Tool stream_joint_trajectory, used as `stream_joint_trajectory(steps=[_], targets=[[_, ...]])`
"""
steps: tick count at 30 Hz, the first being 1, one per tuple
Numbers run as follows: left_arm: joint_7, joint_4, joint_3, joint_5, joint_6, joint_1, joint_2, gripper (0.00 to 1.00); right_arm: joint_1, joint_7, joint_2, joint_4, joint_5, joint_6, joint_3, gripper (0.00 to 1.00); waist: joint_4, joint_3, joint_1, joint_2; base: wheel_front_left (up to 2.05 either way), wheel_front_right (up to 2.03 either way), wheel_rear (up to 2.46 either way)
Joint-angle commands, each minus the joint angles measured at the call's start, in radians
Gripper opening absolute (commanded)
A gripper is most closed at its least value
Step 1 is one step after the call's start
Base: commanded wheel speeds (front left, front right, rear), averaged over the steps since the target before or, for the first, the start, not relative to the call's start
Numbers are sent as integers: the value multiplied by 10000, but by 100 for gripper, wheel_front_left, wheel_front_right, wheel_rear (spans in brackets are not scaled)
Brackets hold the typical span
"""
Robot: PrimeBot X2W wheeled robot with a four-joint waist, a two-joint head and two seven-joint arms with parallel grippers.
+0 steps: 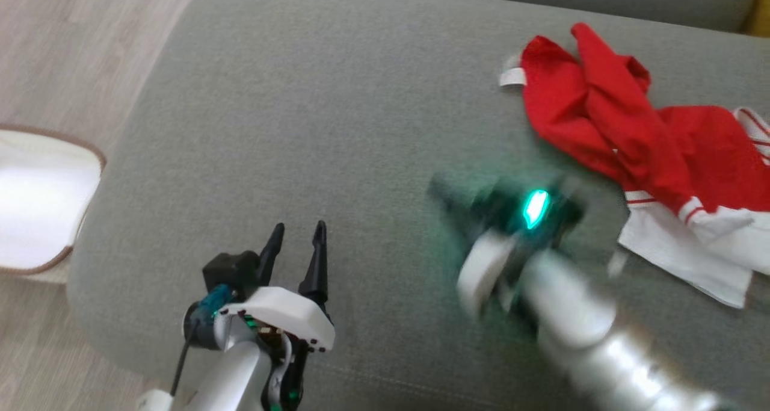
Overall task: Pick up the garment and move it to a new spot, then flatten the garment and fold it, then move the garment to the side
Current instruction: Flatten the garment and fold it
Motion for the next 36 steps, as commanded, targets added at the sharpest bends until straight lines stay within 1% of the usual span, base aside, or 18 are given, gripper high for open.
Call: stream_joint_trajectory(steps=[1, 2, 4, 6, 8, 11, 13, 14, 15, 16, 22, 24, 27, 28, 29, 33, 34, 36], targets=[[-53, -258, 451, 68, 10, -107, 77, 100, 459, -105, 102, -230, 561, 65, 714, 0, -163, -70, 0, 0, 0, 0, 0], [-53, -251, 493, 84, 8, -59, 77, 100, 646, -106, 102, -324, 987, 65, 1249, 0, -245, -77, 0, 0, 0, 0, 0], [-53, -257, 567, 116, 8, -6, 77, 100, 748, -106, -1, -561, 1858, 65, 1663, 100, -428, -61, 0, 0, 0, 0, 0], [-53, -278, 642, 141, 15, 14, 77, 100, 541, -107, -366, -850, 2337, 65, 1614, 100, -640, -35, 0, 0, 0, 0, 0], [-53, -292, 686, 153, 14, 13, 77, 100, 281, -107, -710, -959, 2549, 65, 1281, 100, -821, 4, 0, 0, 0, 0, 0], [-53, -302, 660, 168, -30, -78, 77, 100, -117, -107, -1043, -916, 2692, 65, 382, 100, -984, 101, 0, 0, 0, 0, 0], [-53, -317, 612, 166, -21, -162, 77, 100, -459, -107, -1280, -797, 2527, 65, -323, 100, -1024, 174, 0, 0, 0, 0, 0], [-53, -317, 612, 166, -21, -162, 77, 100, -459, -107, -1280, -797, 2527, 65, -323, 100, -1024, 174, 0, 0, 0, 0, 0], [-53, -322, 590, 158, -24, -198, 77, 100, -612, -107, -1377, -687, 2415, 65, -711, 100, -1031, 207, 0, 0, 0, 0, 0], [-53, -341, 523, 139, -32, -264, 77, 100, -901, -108, -1537, -206, 2126, 65, -1320, 100, -999, 288, 0, 0, 0, 0, 0], [-53, -303, 296, 12, -44, -401, 77, 100, -1685, 193, -1855, 1556, 1367, 65, -2702, 100, -688, 497, 0, 0, 0, 0, 0], [-53, -296, 300, 1, -36, -412, 77, 100, -1872, 273, -1956, 2012, 1053, 65, -2922, 100, -564, 557, 0, 0, 0, 0, 0], [-53, -295, 326, 9, -8, -389, 77, 100, -1985, 540, -1821, 2537, 900, 65, -3102, 100, -423, 649, 0, 0, 0, 0, 0], [-53, -293, 346, 0, -5, -379, 77, 100, -2019, 585, -1784, 2661, 944, 65, -3203, 44, -382, 673, 0, 0, 0, 0, 0], [-53, -292, 353, -6, -10, -373, 77, 100, -2058, 620, -1785, 2769, 919, 65, -3234, 0, -339, 695, 0, 0, 0, 0, 0], [-53, -345, 376, -99, 11, -383, 77, 100, -2340, 484, -1903, 2841, 1027, 65, -3412, 0, -193, 788, 0, 0, 0, 0, 0], [-53, -364, 373, -125, 15, -395, 77, 100, -2485, 412, -2030, 2806, 998, 65, -3441, 0, -169, 821, 0, 0, 0, 0, 0], [-53, -393, 349, -131, 14, -433, 77, 100, -2904, 232, -2511, 2726, 745, 65, -3531, 0, -111, 885, 0, 0, 0, 0, 0]])
